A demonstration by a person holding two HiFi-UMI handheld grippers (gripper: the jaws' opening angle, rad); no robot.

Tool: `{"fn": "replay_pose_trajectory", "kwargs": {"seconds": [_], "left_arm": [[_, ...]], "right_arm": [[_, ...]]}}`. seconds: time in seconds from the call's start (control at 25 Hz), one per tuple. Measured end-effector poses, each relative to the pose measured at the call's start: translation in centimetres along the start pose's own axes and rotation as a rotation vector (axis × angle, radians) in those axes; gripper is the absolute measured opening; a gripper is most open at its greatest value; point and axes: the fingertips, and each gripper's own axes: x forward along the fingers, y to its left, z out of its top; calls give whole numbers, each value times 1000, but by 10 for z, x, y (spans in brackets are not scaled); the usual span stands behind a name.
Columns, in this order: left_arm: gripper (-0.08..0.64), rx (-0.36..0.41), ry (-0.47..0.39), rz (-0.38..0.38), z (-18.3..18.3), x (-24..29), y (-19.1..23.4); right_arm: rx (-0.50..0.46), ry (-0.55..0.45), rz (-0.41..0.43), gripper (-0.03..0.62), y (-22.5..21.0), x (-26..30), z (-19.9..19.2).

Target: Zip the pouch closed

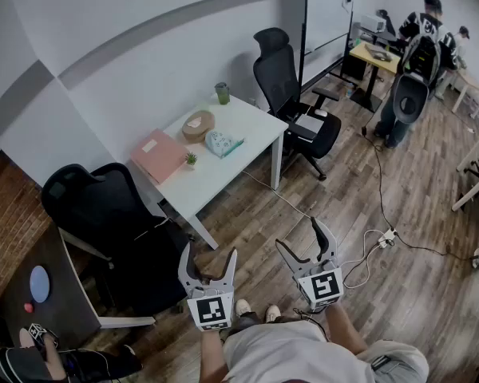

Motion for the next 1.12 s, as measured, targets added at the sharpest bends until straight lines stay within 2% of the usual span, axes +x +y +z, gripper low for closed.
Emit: {"fn": "replay_pose_trajectory", "kwargs": {"seconds": [0.12,0.28,0.52,0.68,0.84,0.96,1.12], "left_arm": [[405,-3,-2,2,-1,1,-4],[407,-30,-4,17,-5,2,-6],[408,-31,-6,24,-10,13,-3],[408,-79,-24,38,-10,26,3],[408,-44,-7,25,-18,47,15],[407,-67,-12,22,-24,68,24],[407,-20,15,-9,-32,98,36]], "right_arm": [[11,15,3,397,-3,0,-6],[21,7,31,448,1,3,-9],[11,17,49,448,0,18,-14],[14,27,50,448,-3,33,-18],[12,43,48,446,-7,57,-25],[7,52,41,446,-12,79,-31],[1,67,31,446,-22,107,-35]]}}
